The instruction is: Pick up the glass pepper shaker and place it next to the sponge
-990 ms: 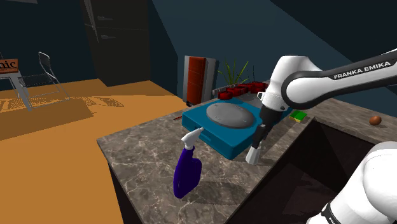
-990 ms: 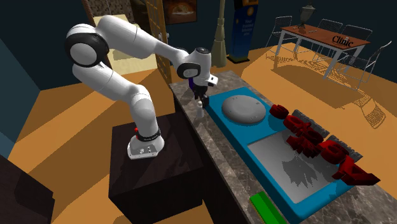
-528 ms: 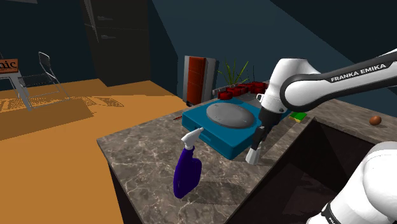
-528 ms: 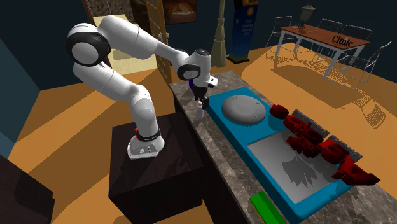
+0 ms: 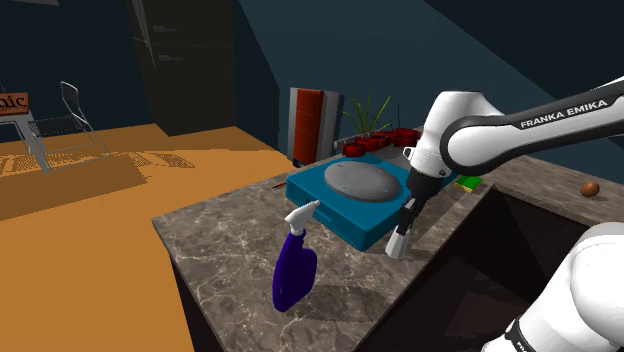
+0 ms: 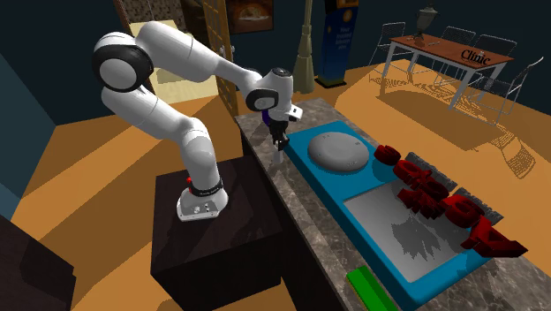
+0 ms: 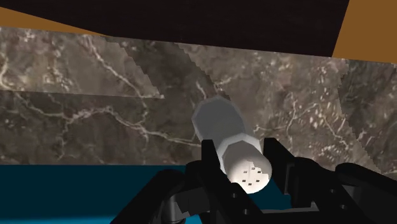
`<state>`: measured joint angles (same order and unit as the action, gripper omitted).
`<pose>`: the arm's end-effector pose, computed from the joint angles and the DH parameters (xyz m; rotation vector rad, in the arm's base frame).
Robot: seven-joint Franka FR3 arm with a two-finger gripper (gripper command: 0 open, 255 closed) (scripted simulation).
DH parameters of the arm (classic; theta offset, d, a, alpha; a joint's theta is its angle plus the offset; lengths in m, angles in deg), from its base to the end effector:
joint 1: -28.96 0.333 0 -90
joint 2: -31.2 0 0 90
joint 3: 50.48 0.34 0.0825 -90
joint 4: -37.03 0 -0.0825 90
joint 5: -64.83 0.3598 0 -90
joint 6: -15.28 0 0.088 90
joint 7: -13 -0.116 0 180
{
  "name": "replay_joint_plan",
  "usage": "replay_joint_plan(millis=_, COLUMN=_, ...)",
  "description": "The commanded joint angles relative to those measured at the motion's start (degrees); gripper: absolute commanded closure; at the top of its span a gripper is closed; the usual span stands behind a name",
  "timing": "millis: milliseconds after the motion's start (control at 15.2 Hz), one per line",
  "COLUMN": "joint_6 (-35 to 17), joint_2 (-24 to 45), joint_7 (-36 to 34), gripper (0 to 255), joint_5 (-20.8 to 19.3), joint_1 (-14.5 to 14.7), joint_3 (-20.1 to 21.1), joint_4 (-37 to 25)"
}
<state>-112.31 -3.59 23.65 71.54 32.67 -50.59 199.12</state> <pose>0.2978 0.0233 0.3915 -3.0359 -0.2706 -0.0164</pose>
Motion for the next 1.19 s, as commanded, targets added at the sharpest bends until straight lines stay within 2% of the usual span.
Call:
replay_joint_plan(millis=0, joint_6=0.02, joint_2=0.08, joint_7=-0.02, gripper=255, joint_5=0.01, joint_1=0.01, joint_3=0.01, joint_4=0.12)
replay_joint_plan(millis=132, joint_6=0.05, joint_2=0.06, joint_7=0.03, gripper=255, joint_5=-0.02, joint_1=-0.02, joint_3=-0.03, joint_4=0.10)
replay_joint_plan(millis=1122, joint_6=14.17, joint_2=-5.75, joint_7=-1.32, gripper=255, joint_5=-0.95, joint_1=-0.46, joint_3=-0.04, joint_4=-8.25)
